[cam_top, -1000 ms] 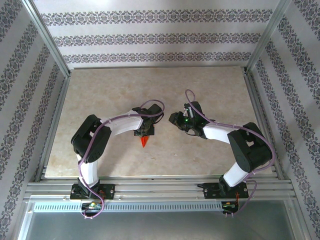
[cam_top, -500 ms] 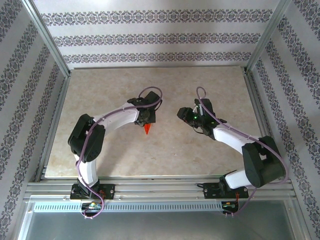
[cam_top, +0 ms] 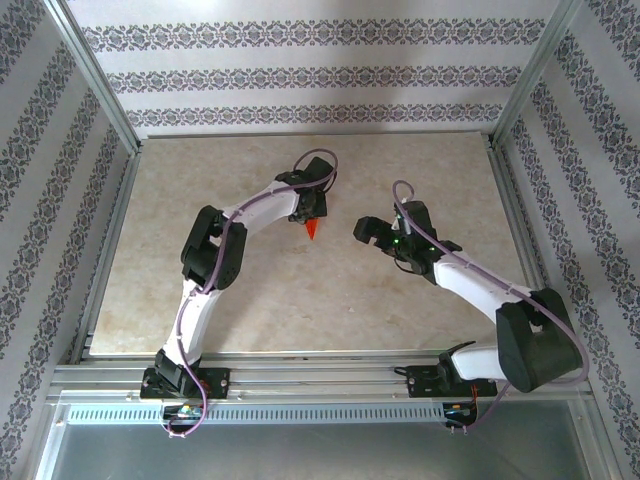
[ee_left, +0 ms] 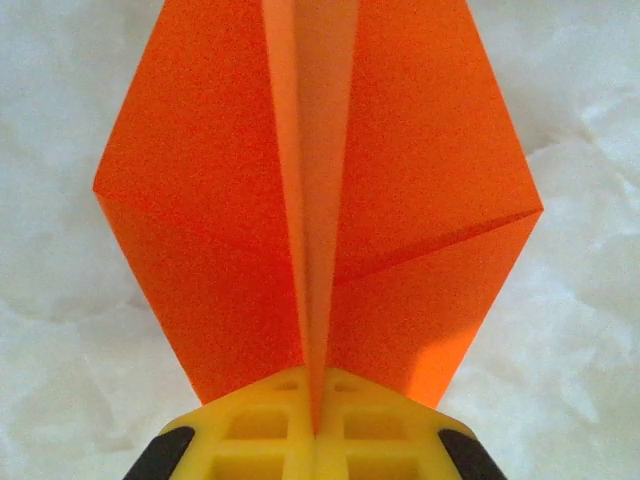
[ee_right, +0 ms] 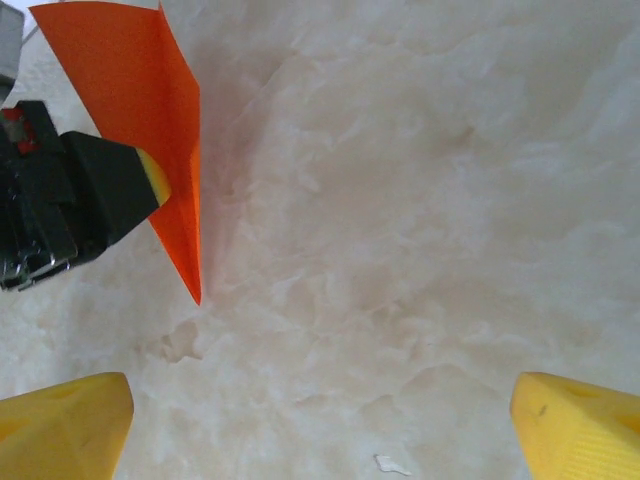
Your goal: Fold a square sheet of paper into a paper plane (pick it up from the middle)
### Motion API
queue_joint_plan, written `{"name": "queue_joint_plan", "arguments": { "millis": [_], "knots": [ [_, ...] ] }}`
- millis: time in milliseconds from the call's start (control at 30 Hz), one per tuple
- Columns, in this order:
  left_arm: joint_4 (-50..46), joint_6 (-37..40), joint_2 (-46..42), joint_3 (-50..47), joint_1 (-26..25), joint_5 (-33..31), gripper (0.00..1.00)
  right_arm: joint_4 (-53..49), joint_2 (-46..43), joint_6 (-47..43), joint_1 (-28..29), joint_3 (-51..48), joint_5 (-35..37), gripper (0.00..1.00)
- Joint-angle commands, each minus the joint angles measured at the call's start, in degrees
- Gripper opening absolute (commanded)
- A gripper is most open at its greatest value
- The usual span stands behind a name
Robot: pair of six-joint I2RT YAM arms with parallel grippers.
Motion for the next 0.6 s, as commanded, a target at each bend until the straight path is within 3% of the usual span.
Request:
{"name": "queue_joint_plan", "arguments": {
  "millis": [0,567],
  "knots": [
    [-4.3,1.3,2.5,3.9,1.0,-0.5,0.06,-3.4,-1.8,-4.0,-0.6,-0.4,4.0,0.98],
    [-8.5,2.5,7.9,9.6,1.0,-1.2,0.19,-3.0,-1.2,-3.7,-0.7,-0.7,3.4,0.98]
  ]
}}
